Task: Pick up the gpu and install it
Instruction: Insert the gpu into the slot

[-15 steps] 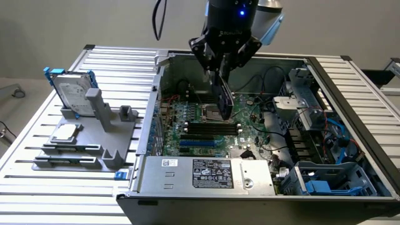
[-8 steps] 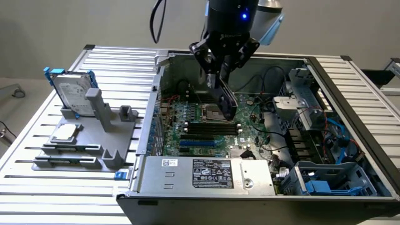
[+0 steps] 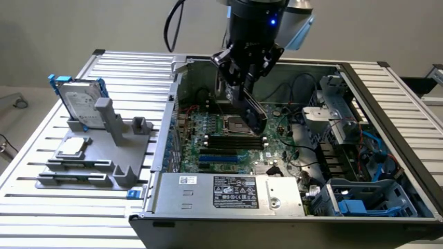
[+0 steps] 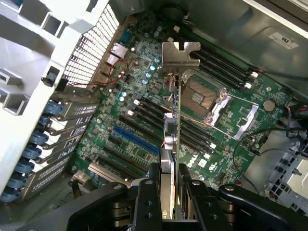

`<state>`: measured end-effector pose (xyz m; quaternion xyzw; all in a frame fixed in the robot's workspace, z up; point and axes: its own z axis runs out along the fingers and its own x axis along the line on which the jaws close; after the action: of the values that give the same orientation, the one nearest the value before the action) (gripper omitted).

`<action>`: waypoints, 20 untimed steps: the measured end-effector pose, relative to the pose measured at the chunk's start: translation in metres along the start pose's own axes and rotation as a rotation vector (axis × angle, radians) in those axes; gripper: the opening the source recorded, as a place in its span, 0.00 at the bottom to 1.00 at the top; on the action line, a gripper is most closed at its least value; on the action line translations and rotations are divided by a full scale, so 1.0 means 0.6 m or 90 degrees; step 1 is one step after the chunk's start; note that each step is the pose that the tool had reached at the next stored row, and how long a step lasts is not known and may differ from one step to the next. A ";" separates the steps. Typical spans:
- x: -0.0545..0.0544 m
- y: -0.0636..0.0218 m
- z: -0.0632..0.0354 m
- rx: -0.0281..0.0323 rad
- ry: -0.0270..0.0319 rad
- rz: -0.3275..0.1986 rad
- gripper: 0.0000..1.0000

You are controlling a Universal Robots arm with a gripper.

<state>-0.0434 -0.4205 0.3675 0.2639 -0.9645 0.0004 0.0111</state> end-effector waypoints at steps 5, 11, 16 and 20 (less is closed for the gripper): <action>0.000 0.000 0.007 0.0008 0.0000 -0.057 0.26; 0.000 0.000 0.017 0.0006 -0.0008 -0.127 0.26; -0.001 0.000 0.025 0.0013 -0.0008 -0.185 0.26; -0.001 0.000 0.031 0.0017 -0.0011 -0.232 0.26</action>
<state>-0.0434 -0.4205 0.3487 0.4339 -0.9009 -0.0005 0.0099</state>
